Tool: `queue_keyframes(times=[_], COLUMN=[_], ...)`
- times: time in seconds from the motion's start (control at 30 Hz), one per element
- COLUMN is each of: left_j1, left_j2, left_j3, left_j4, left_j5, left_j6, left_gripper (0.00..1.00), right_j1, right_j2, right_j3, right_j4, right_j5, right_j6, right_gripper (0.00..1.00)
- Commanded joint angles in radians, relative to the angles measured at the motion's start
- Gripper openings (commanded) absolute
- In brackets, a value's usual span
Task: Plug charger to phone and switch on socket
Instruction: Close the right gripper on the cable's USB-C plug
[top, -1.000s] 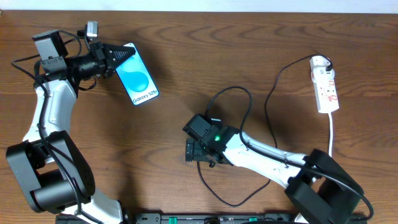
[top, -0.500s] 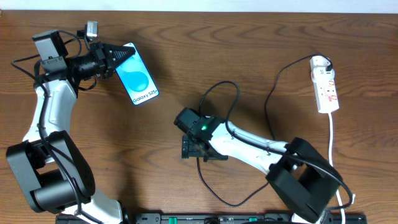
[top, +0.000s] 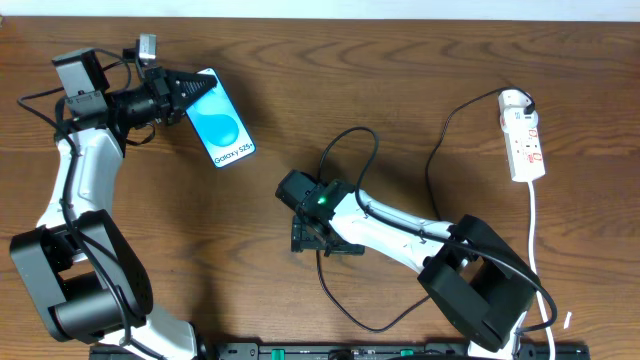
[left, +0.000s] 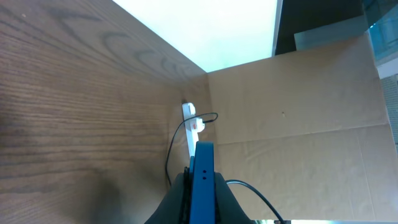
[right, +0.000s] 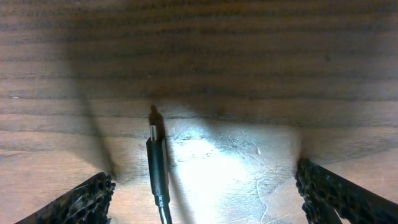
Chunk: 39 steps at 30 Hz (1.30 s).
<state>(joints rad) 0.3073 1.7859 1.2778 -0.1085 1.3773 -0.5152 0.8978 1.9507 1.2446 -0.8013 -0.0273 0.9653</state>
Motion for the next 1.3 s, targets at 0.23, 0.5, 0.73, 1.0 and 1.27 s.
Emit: queue_keyframes(times=[0.23,0.5,0.73,1.0,1.27], left_j1=[0.035,0.035,0.035,0.035,0.035], left_j2=[-0.026,-0.026,-0.026,-0.026,-0.026], left_j3=[0.000,0.000,0.000,0.000,0.000], left_j4=[-0.003,-0.003,-0.003,-0.003,-0.003], left_j5=[0.018,0.017,0.017,0.017,0.018], left_j6=[0.013,0.013,0.013,0.014,0.014], left_gripper=[0.07,0.07,0.07,0.07,0.07], right_j1=[-0.010,-0.010,-0.010,-0.013,-0.028], right_j2=[0.029,0.029,0.029,0.029,0.029], right_j3=[0.019,0.019,0.019,0.019,0.019], right_j4=[-0.004,-0.006,-0.006,-0.006,0.005], right_j5=[0.016,0.013,0.013,0.013,0.014], right_j6=[0.018,0.018,0.019,0.026,0.031], right_gripper=[0.64,0.26,0.23,0.24,0.29])
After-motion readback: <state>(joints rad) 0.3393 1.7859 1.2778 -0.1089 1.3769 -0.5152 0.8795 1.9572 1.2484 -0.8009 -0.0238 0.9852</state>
